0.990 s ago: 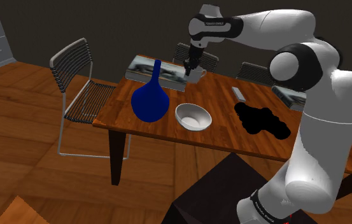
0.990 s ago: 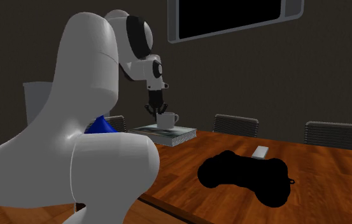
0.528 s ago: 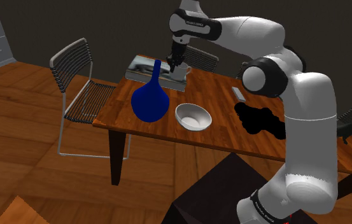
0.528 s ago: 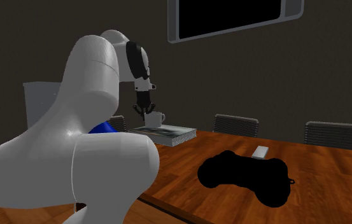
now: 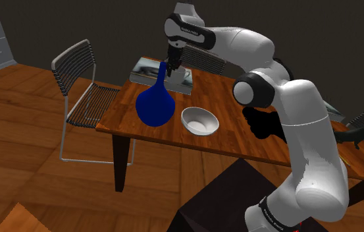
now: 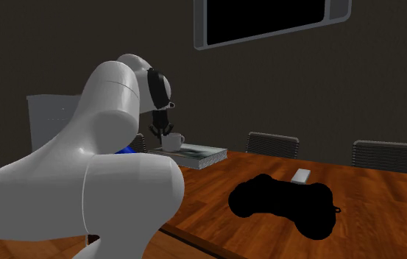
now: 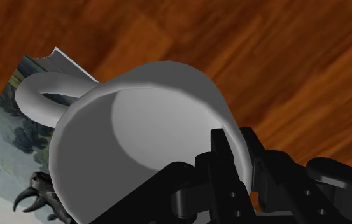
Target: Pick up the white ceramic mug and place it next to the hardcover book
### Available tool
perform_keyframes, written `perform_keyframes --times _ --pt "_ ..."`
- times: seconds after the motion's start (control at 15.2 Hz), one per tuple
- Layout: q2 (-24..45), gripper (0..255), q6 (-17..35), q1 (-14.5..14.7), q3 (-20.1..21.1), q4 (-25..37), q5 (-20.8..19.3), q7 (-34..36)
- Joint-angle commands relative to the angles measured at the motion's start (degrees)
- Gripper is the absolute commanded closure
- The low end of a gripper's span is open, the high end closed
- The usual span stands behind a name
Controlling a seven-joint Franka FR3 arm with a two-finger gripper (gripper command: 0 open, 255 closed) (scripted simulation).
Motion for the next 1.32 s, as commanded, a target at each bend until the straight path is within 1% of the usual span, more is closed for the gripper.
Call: perform_keyframes --times 0.0,0.46,1.06,1.25 --pt "-0.6 255 1.9 0.4 -0.1 -2.6 -0.1 0.0" --pt "-1.3 255 7.9 1.2 -0.1 -9.2 0.0 -0.2" --pt "-0.3 255 14.5 1.8 0.2 -15.0 0.3 -0.4" --pt "-0.3 255 14.5 1.8 0.2 -15.0 0.3 -0.4"
